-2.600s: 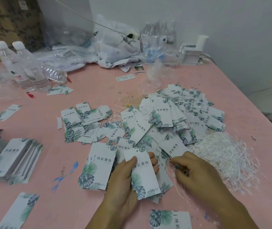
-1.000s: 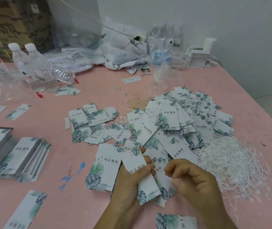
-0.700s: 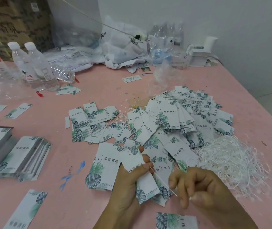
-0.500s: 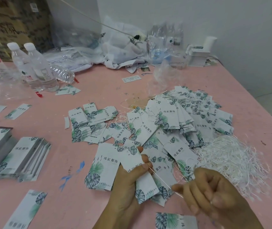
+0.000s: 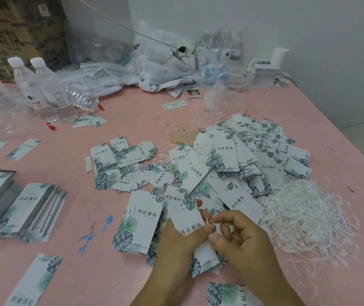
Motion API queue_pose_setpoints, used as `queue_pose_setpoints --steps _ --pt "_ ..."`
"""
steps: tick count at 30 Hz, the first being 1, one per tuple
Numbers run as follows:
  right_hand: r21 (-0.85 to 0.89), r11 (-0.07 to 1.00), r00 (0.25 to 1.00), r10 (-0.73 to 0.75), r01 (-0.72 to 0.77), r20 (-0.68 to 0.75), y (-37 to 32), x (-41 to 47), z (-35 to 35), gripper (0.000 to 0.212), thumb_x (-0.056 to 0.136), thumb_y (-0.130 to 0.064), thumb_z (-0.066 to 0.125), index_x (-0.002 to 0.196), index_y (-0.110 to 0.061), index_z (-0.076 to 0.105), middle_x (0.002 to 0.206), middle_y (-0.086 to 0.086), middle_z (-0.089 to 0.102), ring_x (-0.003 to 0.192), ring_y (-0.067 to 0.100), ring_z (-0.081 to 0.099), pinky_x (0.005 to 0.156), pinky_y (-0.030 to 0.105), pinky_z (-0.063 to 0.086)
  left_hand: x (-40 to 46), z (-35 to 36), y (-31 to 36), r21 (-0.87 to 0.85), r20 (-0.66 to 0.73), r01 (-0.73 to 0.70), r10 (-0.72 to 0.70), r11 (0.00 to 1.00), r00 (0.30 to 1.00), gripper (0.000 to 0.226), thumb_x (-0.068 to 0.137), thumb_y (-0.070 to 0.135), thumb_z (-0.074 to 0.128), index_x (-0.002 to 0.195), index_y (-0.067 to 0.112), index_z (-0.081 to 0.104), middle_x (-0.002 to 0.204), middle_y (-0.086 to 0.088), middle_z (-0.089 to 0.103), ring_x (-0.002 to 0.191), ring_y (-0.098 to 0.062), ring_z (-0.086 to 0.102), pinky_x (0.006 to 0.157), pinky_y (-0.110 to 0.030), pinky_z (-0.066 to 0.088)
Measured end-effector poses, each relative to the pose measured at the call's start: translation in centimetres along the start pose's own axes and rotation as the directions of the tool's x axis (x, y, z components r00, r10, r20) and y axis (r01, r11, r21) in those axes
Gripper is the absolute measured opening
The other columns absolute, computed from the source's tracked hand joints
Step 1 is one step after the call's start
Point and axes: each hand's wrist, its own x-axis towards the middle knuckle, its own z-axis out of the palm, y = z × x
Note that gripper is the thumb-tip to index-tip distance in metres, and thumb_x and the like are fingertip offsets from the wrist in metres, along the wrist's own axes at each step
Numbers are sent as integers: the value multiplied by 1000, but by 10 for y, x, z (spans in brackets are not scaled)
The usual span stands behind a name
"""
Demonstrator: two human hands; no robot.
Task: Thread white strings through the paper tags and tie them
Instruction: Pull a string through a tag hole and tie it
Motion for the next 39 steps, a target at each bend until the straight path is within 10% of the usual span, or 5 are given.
queue_pose_setpoints --steps 9,31,39 --pt "-176 965 981 -195 194 9 -4 2 -2 20 76 -25 69 94 -32 72 70 -6 48 56 1 42 50 14 36 -1 -3 -1 12 97 13 -14 1000 995 35 71 -4 76 100 15 74 95 -22 72 87 -35 72 69 -38 58" --pt "-323 941 975 -155 97 -158 6 4 0 27 76 -3 76 71 -28 67 66 -2 51 54 6 45 51 16 39 3 -9 -18 299 71 -88 70 950 995 24 76 29 67 98 32 74 97 -7 76 92 -26 73 73 -37 58" --pt "-88 995 973 -59 40 -222 -6 1 4 24 87 8 61 78 -15 62 67 -25 66 55 -13 59 49 0 40 5 -7 -20 116 1 -5 5 993 1000 33 79 19 50 100 21 76 103 -14 74 96 -31 72 82 -41 58"
